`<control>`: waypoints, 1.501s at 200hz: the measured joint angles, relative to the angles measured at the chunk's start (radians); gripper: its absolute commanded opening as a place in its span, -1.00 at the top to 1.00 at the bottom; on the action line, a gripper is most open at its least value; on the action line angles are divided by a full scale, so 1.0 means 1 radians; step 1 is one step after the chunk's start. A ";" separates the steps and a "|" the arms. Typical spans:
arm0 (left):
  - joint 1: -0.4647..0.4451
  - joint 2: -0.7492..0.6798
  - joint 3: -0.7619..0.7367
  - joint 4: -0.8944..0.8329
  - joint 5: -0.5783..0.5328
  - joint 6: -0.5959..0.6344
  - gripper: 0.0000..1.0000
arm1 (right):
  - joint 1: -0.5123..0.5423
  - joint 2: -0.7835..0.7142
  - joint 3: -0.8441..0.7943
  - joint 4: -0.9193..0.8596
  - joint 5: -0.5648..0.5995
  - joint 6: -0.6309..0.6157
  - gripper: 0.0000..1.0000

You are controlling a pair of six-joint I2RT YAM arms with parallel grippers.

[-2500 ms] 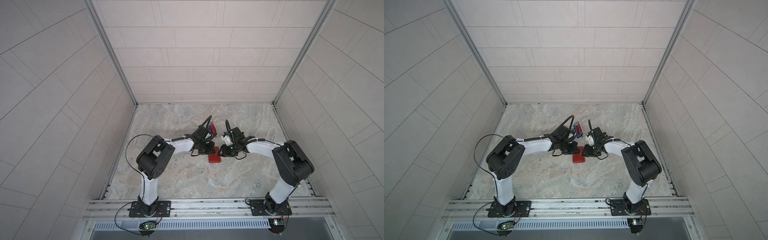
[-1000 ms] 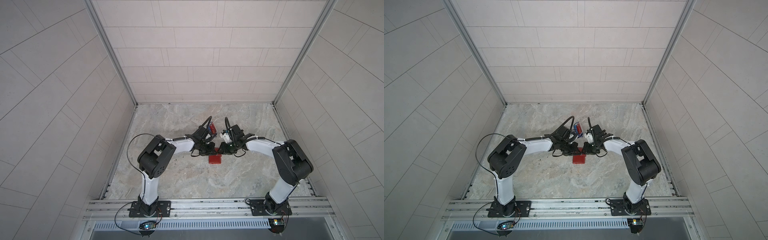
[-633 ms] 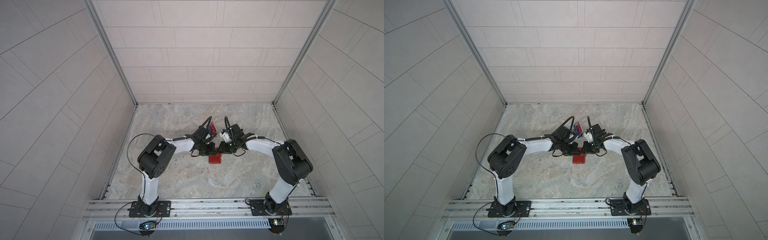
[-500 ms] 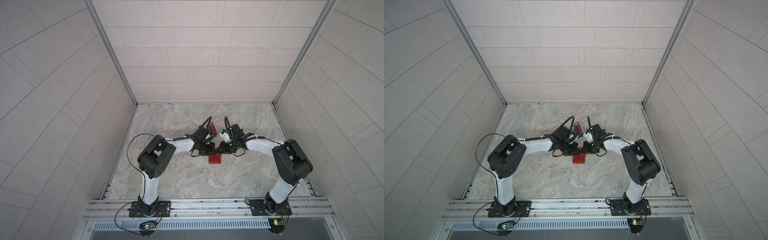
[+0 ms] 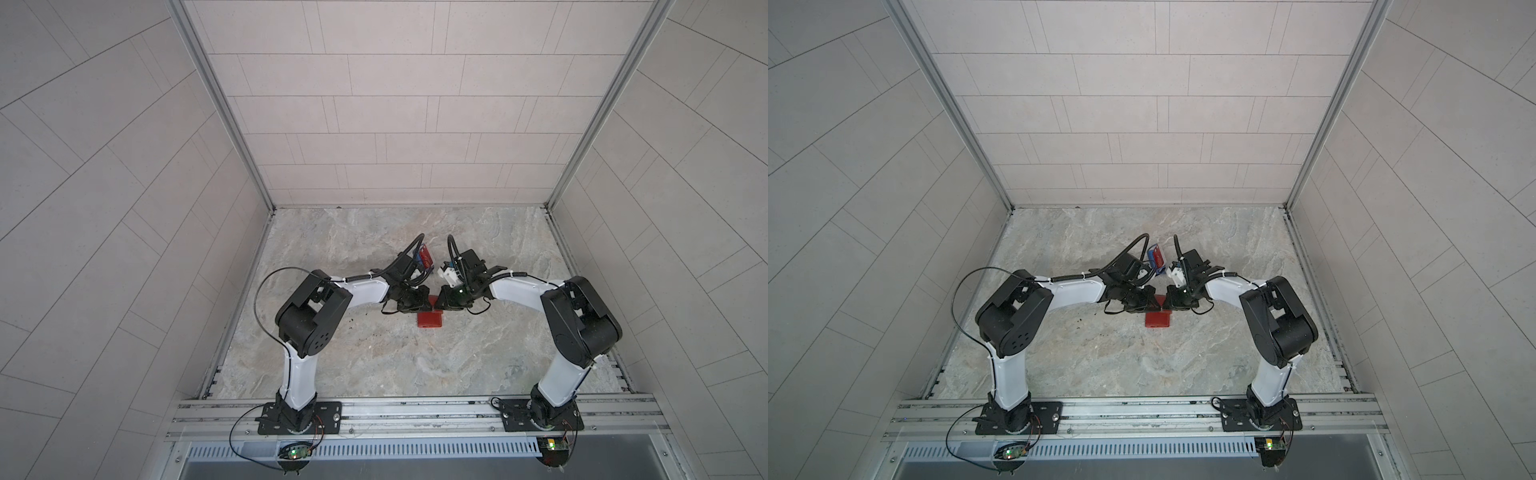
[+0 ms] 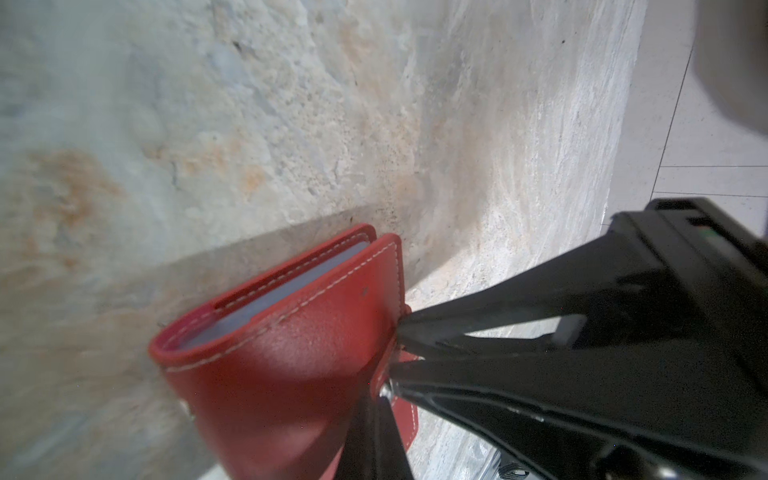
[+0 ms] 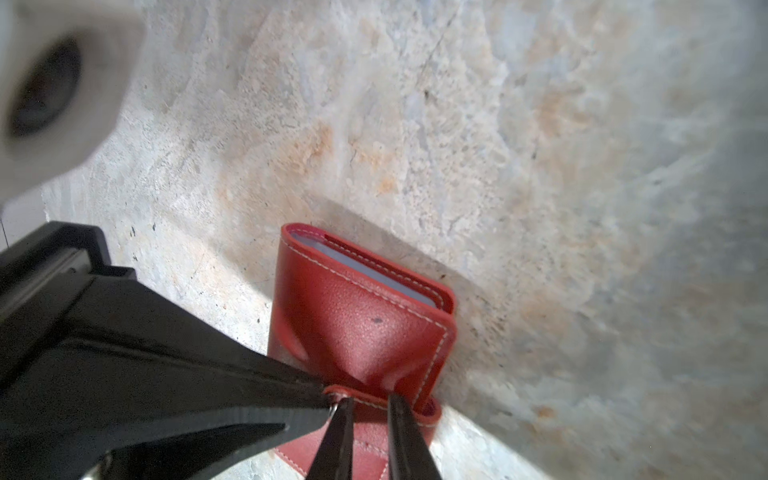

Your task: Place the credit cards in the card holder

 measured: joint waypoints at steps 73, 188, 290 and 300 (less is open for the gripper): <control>0.000 0.004 0.000 0.000 0.003 0.011 1.00 | 0.003 0.007 0.006 -0.006 0.005 -0.020 0.64; 0.002 0.012 -0.001 0.001 -0.004 0.044 1.00 | 0.031 0.008 0.004 -0.001 0.080 -0.044 0.67; -0.009 -0.079 0.000 -0.072 -0.086 0.110 0.02 | 0.053 -0.098 -0.044 -0.021 0.261 -0.044 0.46; -0.006 -0.114 0.000 -0.093 -0.128 0.128 -0.03 | 0.047 -0.128 -0.045 -0.030 0.310 -0.043 0.39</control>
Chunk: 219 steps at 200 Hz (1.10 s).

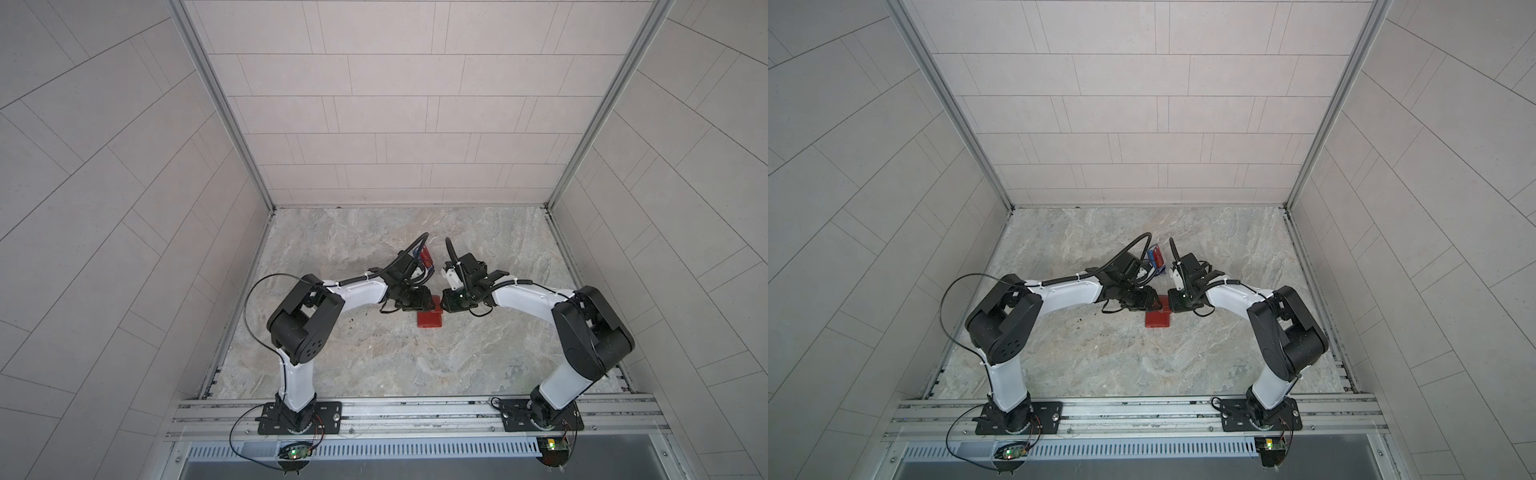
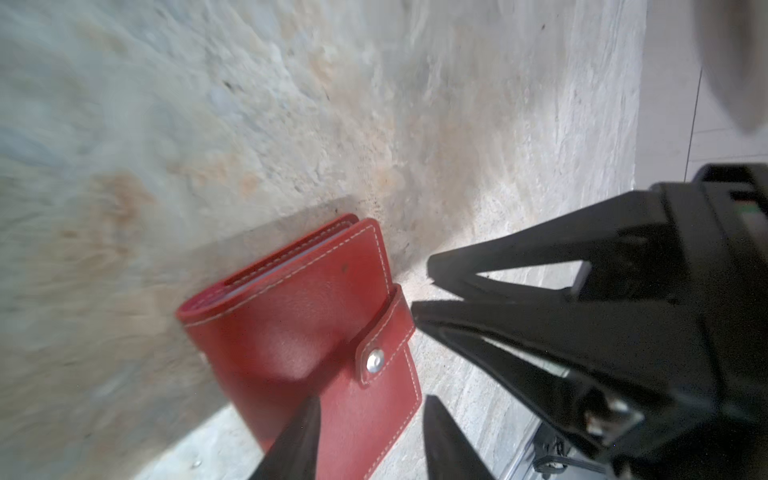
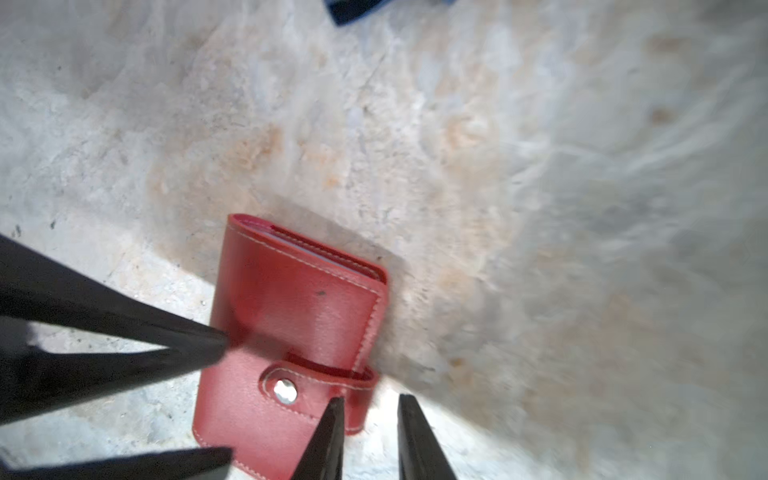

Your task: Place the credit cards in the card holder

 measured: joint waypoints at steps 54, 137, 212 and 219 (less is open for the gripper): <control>0.009 -0.242 -0.001 -0.124 -0.404 0.098 -0.13 | -0.020 -0.109 0.008 -0.028 0.377 -0.044 0.32; 0.048 -0.298 -0.097 -0.229 -1.322 0.146 -0.27 | -0.157 -0.112 -0.011 0.018 0.857 -0.071 0.13; 0.275 -0.227 -0.220 -0.008 -1.514 0.293 -0.34 | -0.248 -0.148 -0.159 0.298 1.058 -0.102 0.04; 0.289 -0.222 -0.234 0.028 -1.514 0.315 -0.38 | -0.254 -0.148 -0.178 0.332 1.069 -0.106 0.04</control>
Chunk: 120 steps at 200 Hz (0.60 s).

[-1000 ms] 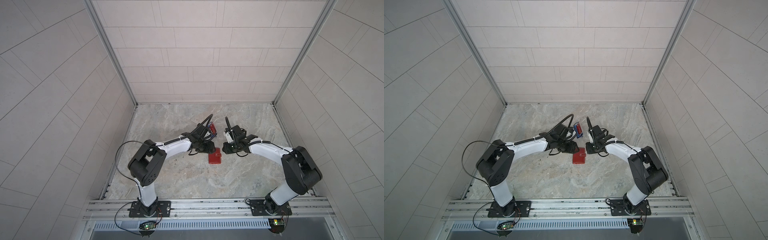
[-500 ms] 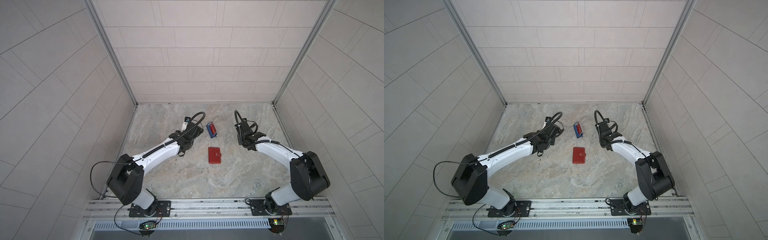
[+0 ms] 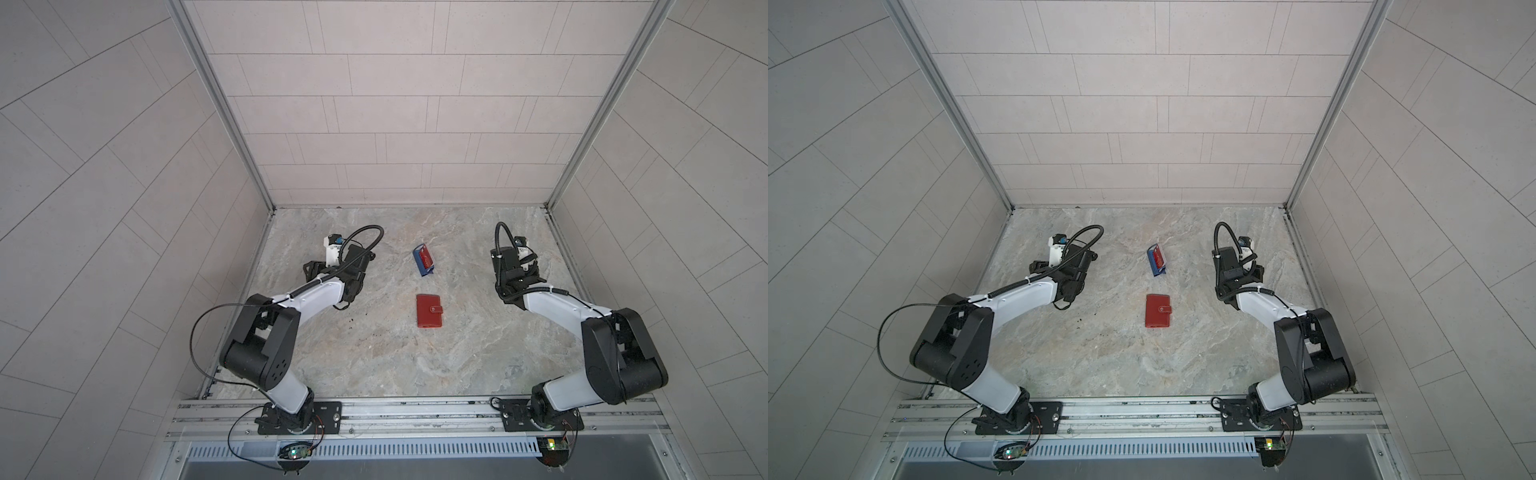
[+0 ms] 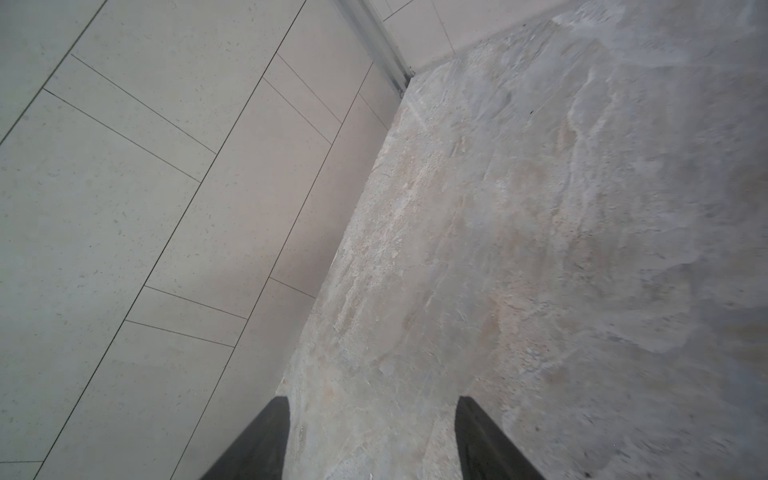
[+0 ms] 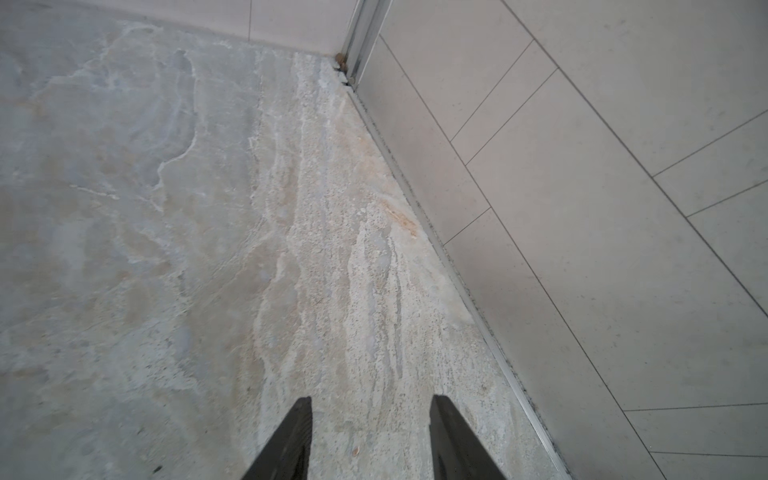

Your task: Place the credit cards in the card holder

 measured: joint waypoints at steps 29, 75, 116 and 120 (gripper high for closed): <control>0.042 0.026 -0.068 0.182 0.005 0.097 -0.44 | -0.005 0.033 -0.046 0.140 0.041 -0.038 0.04; 0.096 0.085 -0.113 0.409 0.062 0.190 -0.51 | -0.005 0.115 -0.090 0.383 0.078 -0.139 -0.02; 0.146 0.082 -0.159 0.581 0.221 0.241 -0.73 | -0.013 0.135 -0.105 0.483 0.019 -0.190 -0.07; 0.153 0.080 -0.170 0.590 0.246 0.244 -0.73 | -0.017 0.135 -0.105 0.488 0.009 -0.192 -0.07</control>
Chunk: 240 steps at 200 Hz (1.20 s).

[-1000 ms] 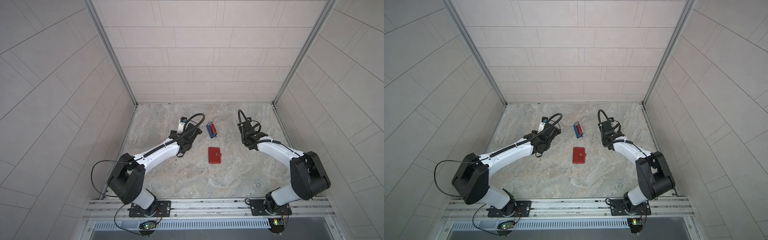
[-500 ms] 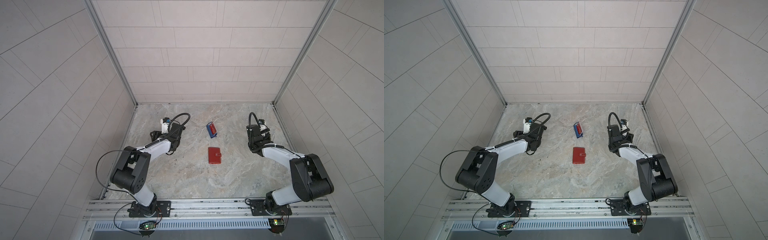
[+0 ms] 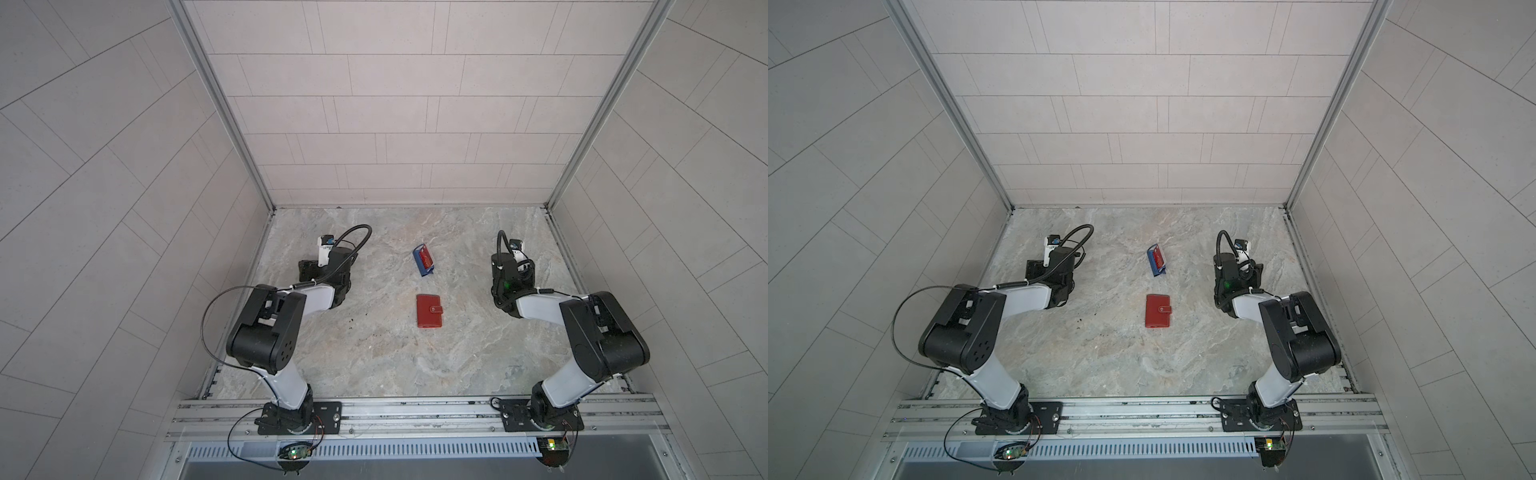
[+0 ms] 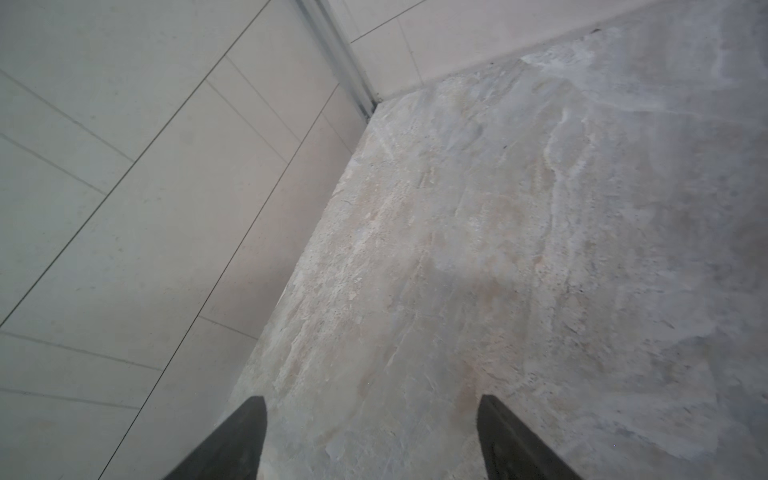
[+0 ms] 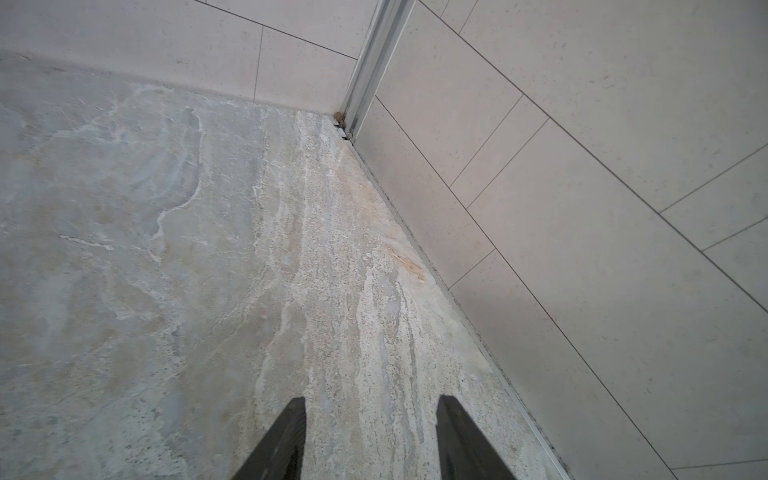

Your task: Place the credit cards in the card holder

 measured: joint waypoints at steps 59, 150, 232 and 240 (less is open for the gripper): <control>0.158 -0.098 -0.140 0.111 0.319 -0.045 -0.77 | -0.088 -0.050 -0.107 0.085 -0.164 0.015 -0.14; 0.217 -0.115 -0.354 0.454 0.578 -0.082 -0.82 | -0.102 -0.098 -0.309 0.388 -0.334 0.006 -0.34; 0.209 -0.114 -0.355 0.512 0.537 -0.087 -1.00 | -0.102 -0.019 -0.323 0.576 -0.384 -0.029 -1.00; 0.208 -0.114 -0.356 0.513 0.534 -0.087 -1.00 | -0.102 -0.019 -0.312 0.569 -0.385 -0.029 -0.99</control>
